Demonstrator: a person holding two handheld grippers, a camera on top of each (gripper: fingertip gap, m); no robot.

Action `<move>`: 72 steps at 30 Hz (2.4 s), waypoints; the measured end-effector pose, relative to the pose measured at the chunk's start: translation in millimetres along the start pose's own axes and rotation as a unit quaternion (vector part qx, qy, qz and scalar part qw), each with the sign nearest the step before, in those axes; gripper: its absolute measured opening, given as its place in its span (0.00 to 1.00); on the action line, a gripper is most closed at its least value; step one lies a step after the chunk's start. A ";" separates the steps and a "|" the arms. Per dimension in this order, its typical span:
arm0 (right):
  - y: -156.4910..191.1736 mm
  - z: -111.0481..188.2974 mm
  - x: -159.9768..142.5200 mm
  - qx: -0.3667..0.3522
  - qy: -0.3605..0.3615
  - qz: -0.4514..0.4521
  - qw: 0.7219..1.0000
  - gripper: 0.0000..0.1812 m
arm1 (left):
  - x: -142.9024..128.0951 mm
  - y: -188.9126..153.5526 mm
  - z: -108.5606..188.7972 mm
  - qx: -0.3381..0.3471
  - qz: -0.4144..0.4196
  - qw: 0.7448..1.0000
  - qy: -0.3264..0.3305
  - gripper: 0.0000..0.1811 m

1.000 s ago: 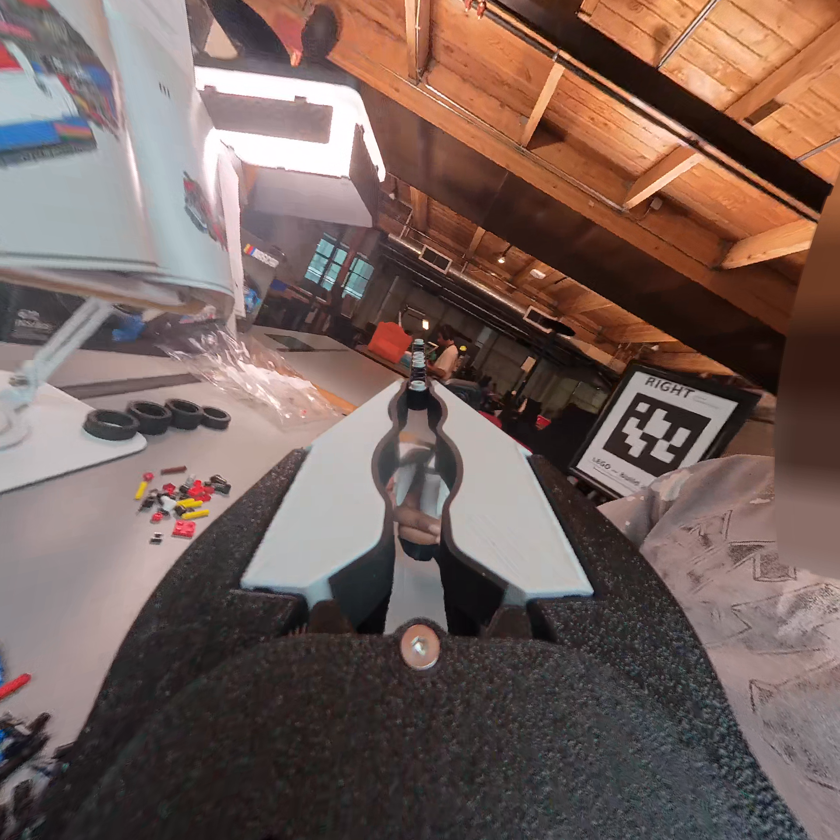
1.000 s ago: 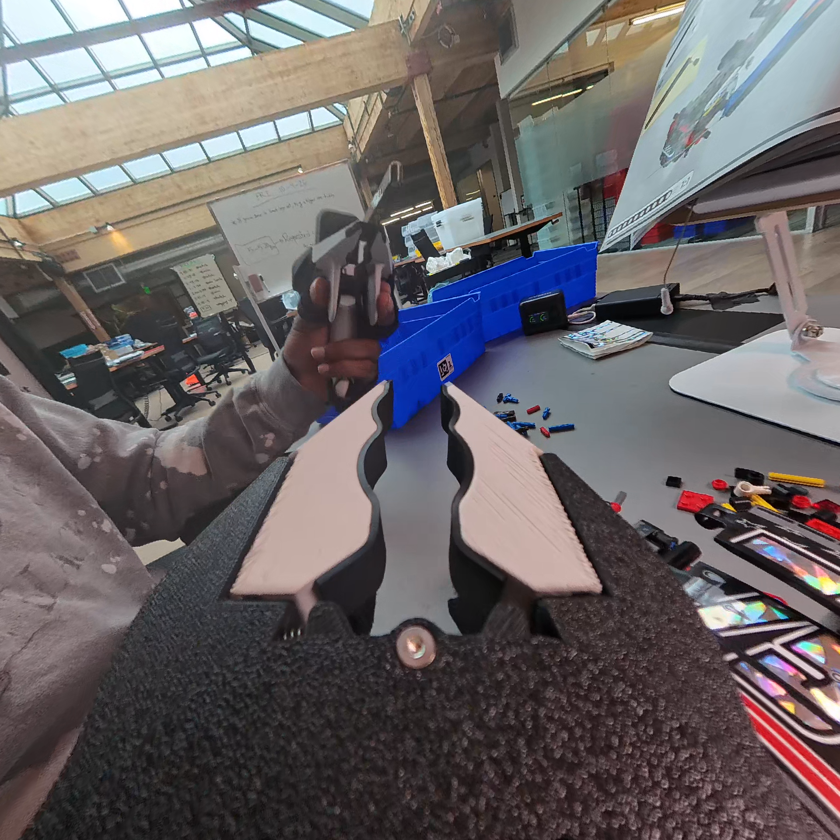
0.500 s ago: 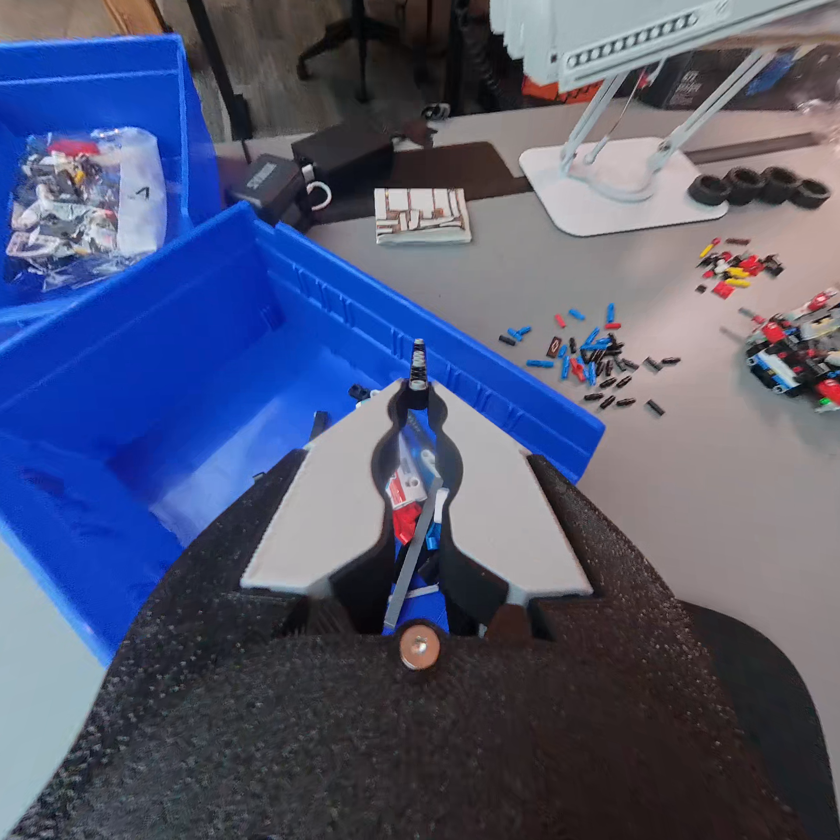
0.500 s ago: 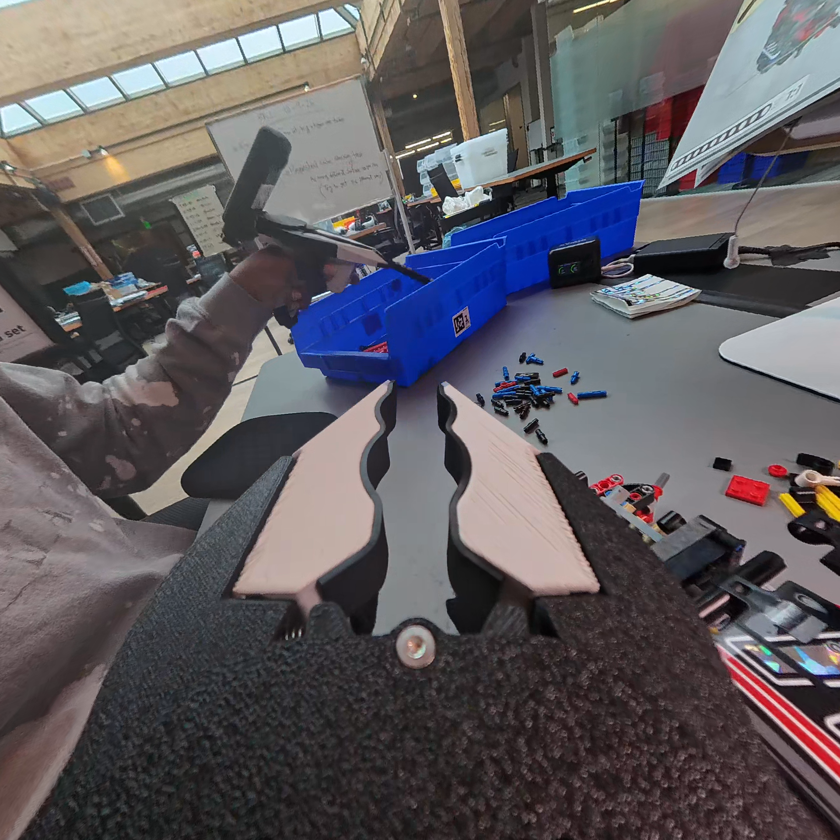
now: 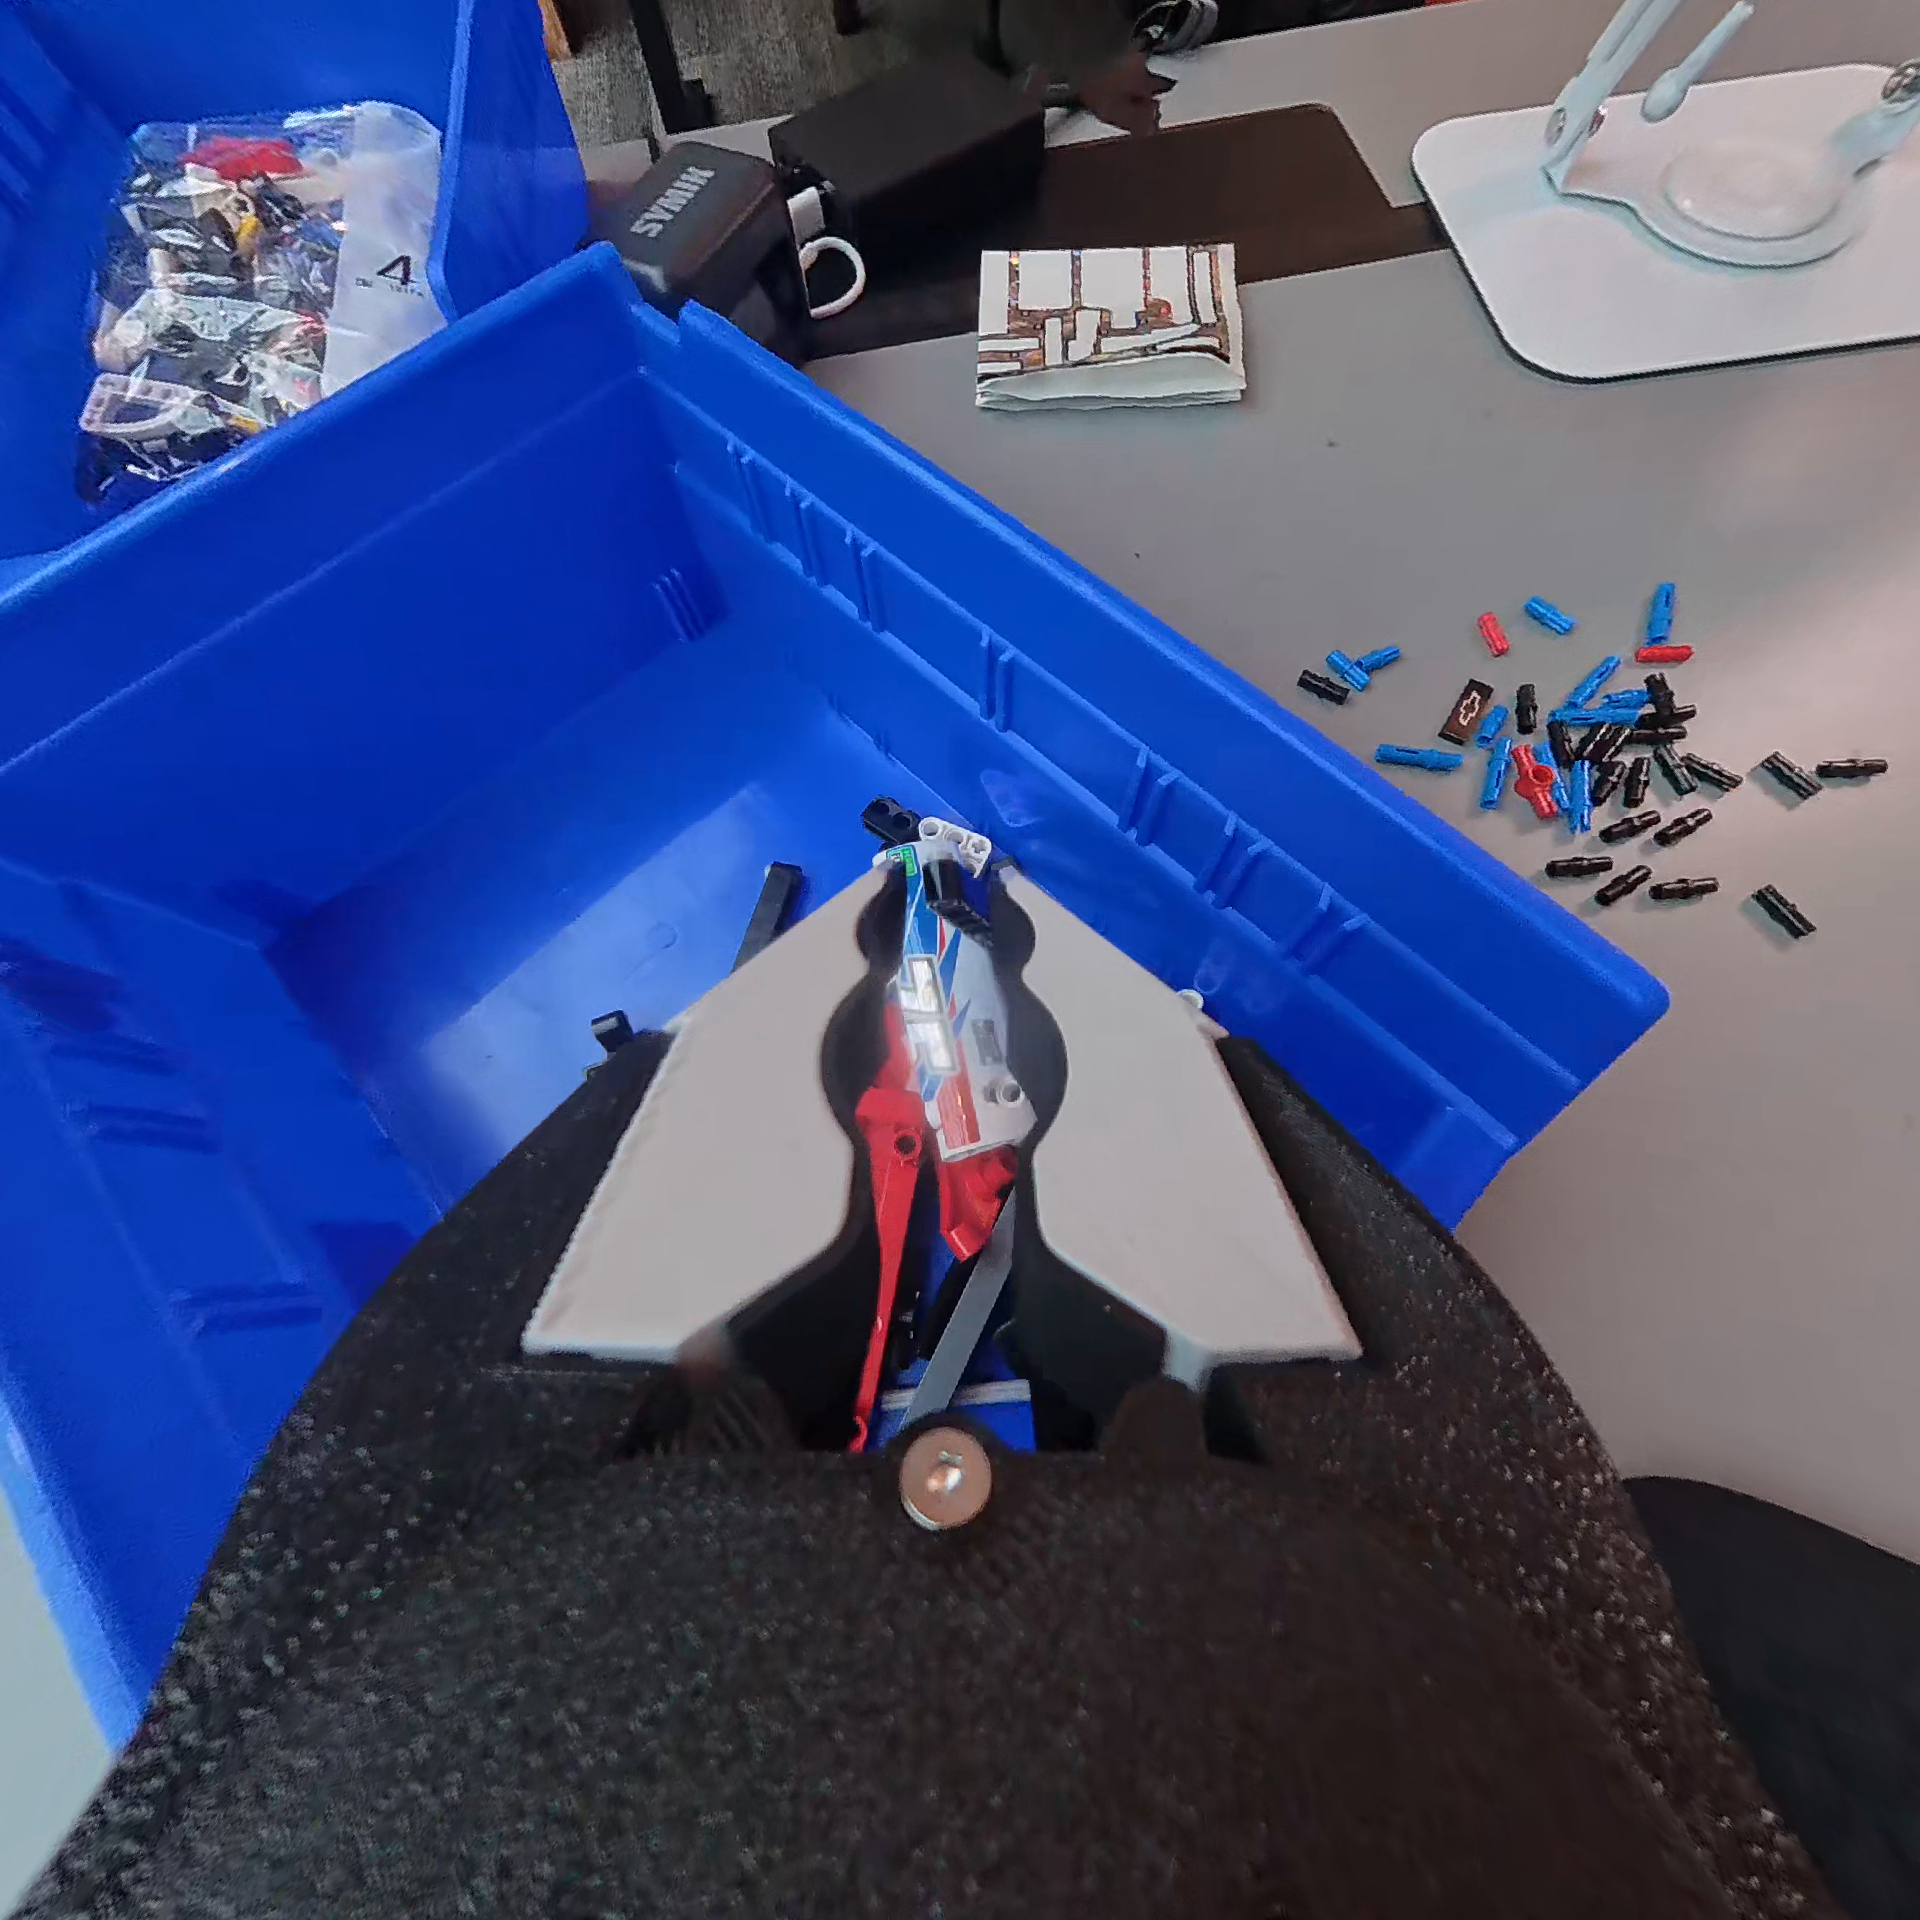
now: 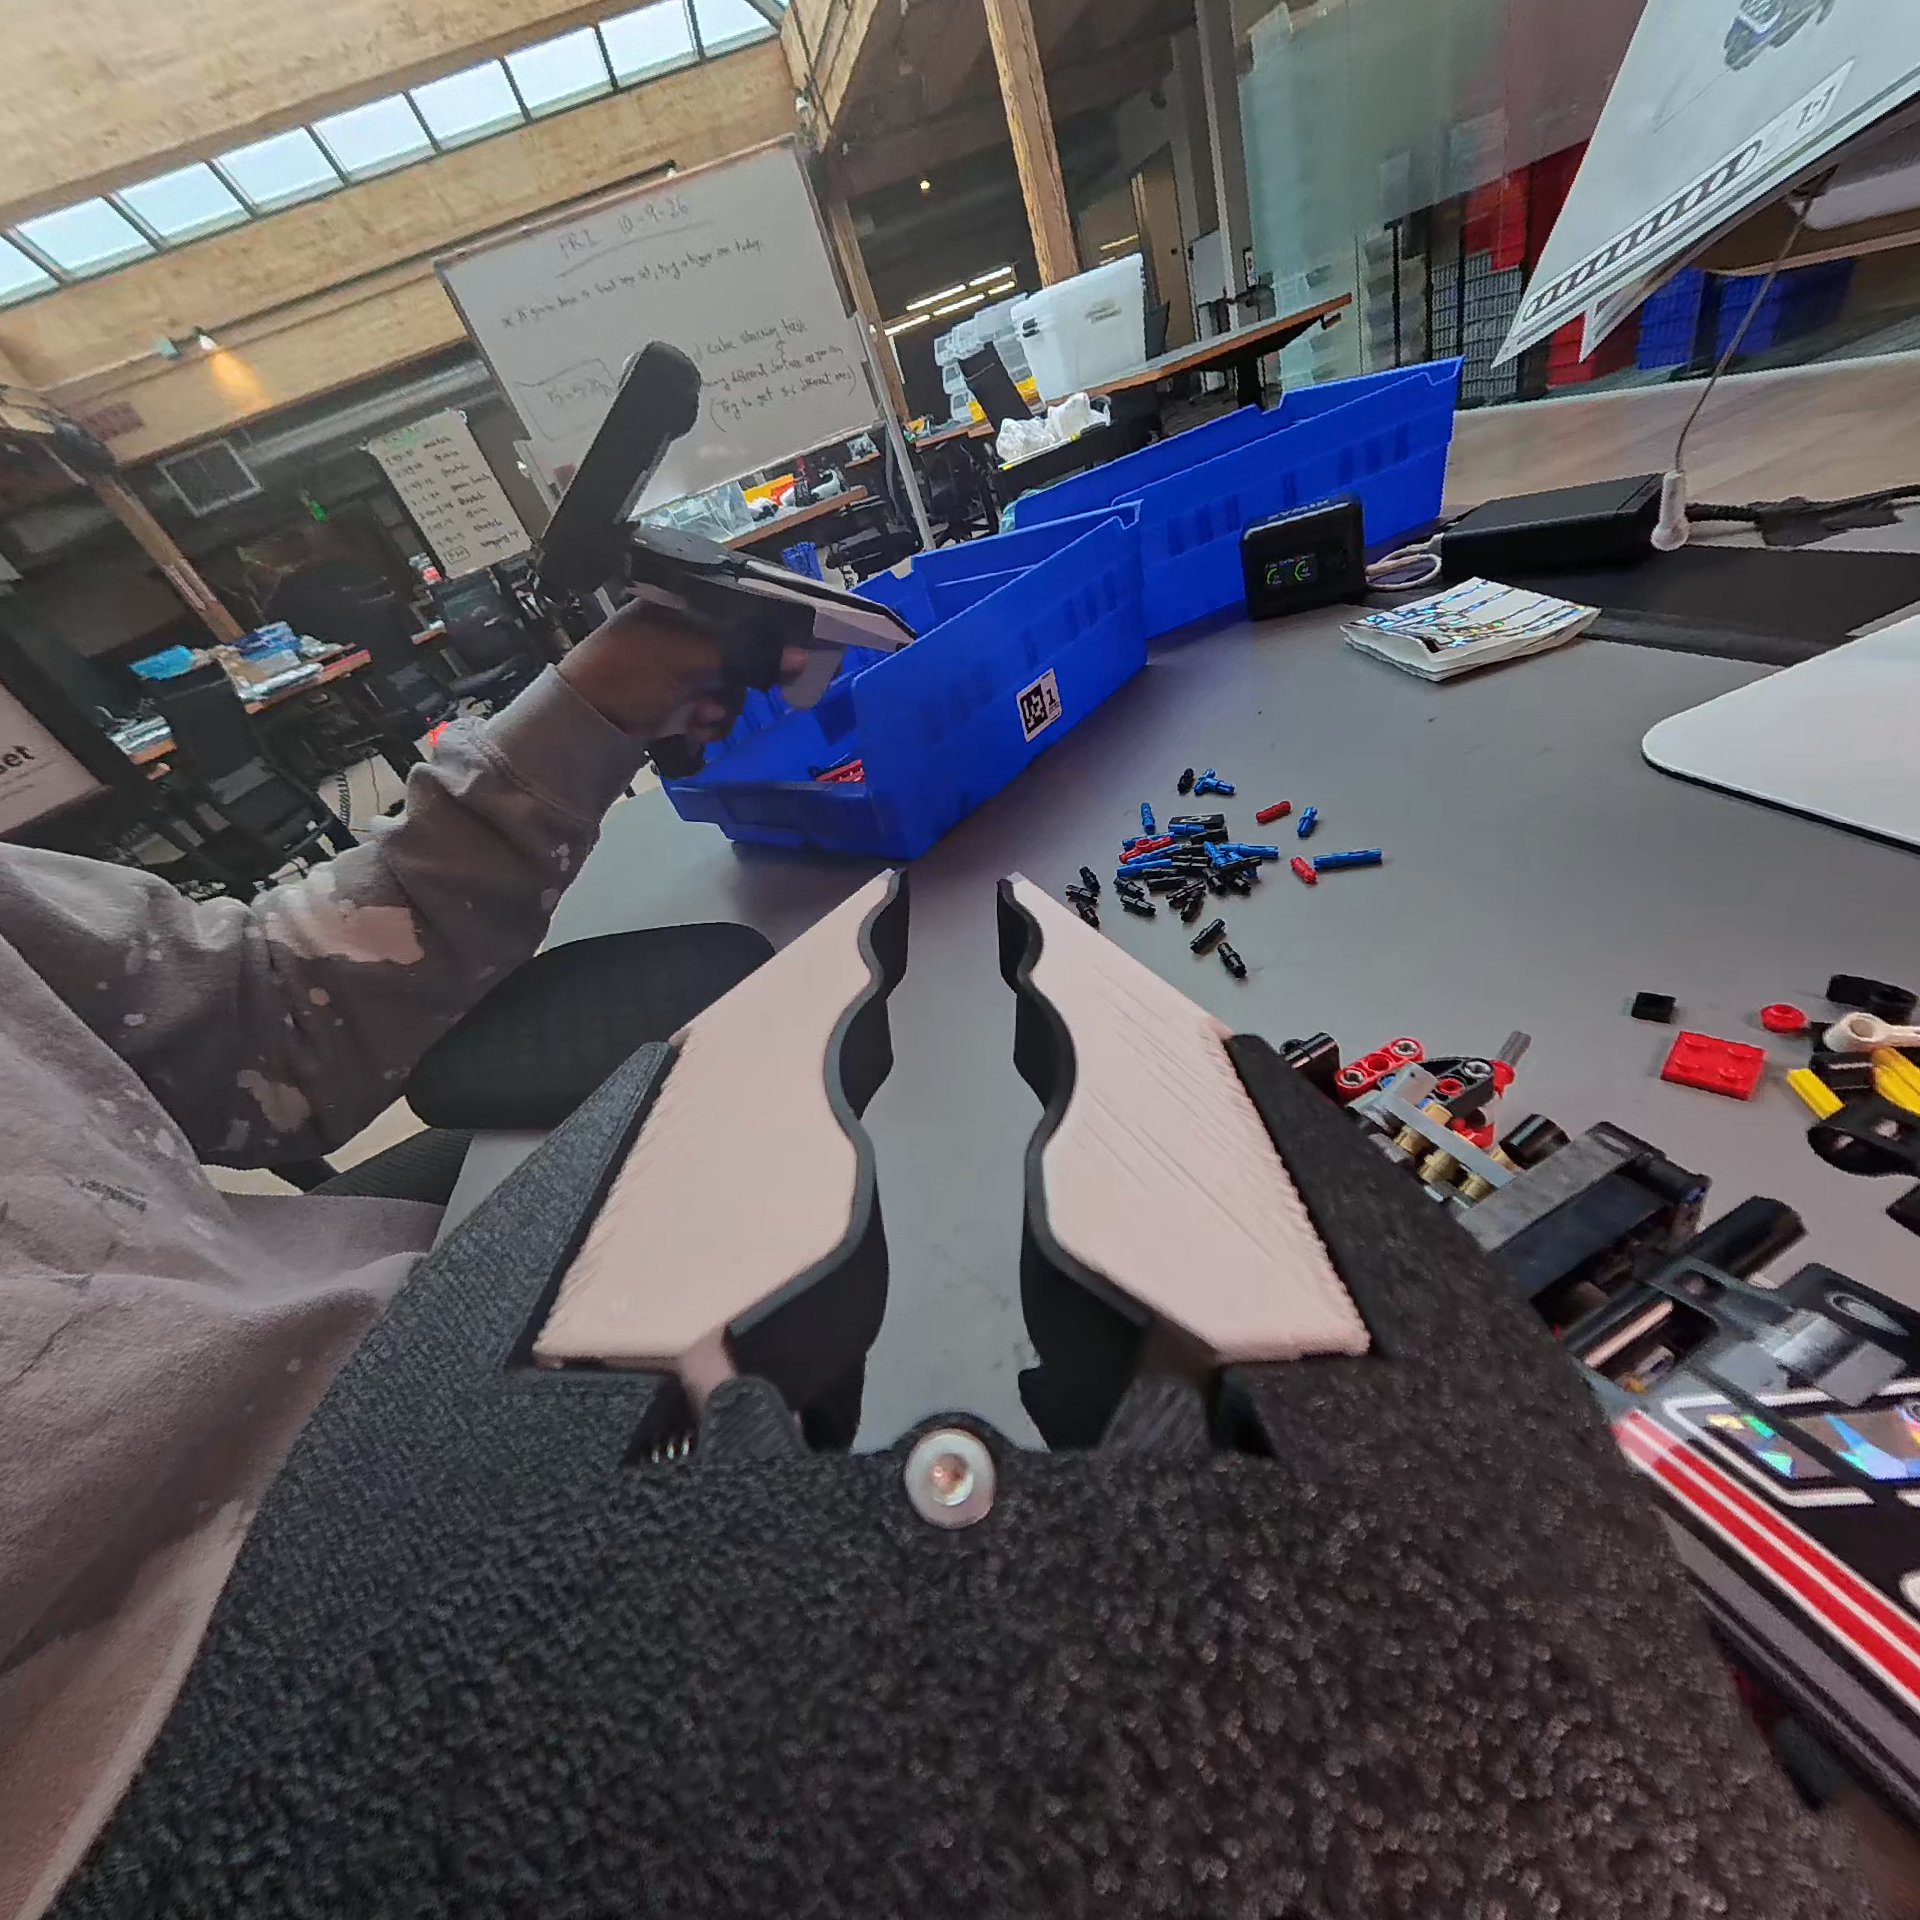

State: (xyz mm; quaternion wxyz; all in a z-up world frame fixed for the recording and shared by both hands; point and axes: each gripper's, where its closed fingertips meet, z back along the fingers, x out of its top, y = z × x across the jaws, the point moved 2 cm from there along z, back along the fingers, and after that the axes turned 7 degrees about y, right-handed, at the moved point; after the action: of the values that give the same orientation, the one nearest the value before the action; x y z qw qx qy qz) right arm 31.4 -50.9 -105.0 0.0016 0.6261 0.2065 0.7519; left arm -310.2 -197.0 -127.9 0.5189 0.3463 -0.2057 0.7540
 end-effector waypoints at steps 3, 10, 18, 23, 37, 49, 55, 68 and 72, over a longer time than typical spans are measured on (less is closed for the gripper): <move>0.4 0.2 -0.9 -0.002 0.003 0.002 1.000 0.09 | 12.8 -2.2 6.9 -0.004 0.003 1.000 -0.030 0.10; -4.5 3.3 0.9 -0.023 0.008 0.019 1.000 0.09 | 57.5 -56.7 35.3 -0.090 -0.032 0.986 -0.138 0.12; -23.9 26.4 21.2 -0.067 -0.042 0.009 0.997 0.09 | 83.6 -205.2 49.9 -0.287 -0.113 0.924 -0.226 0.17; -27.4 30.1 24.3 -0.076 -0.058 0.008 0.995 0.09 | 98.7 -242.7 9.6 -0.303 -0.091 0.914 -0.253 0.24; -27.9 28.7 18.7 -0.078 -0.056 0.009 0.995 0.09 | 198.0 -196.2 -111.2 -0.249 0.180 0.924 -0.229 0.48; -21.1 20.7 11.3 -0.061 -0.035 0.014 0.997 0.09 | 214.6 -176.1 -111.3 -0.391 0.302 0.827 -0.266 0.15; -21.1 19.3 9.4 -0.065 -0.031 0.018 0.997 0.09 | 216.7 -176.6 -93.5 -0.392 0.272 0.824 -0.304 0.02; -14.1 13.4 31.1 -0.094 -0.021 0.082 0.992 0.11 | 220.9 -210.7 -26.1 -0.475 0.111 0.778 -0.396 0.00; -33.0 7.9 71.7 -0.218 0.027 0.242 0.945 0.20 | 218.5 -239.3 -4.3 -0.489 0.031 0.773 -0.403 0.00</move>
State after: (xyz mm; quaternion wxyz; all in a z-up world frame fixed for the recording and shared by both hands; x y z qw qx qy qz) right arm 14.8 0.5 -46.8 -0.0498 0.6208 -0.1198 0.7732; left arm -138.6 35.9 18.1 0.4641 0.3112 -0.7479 0.3584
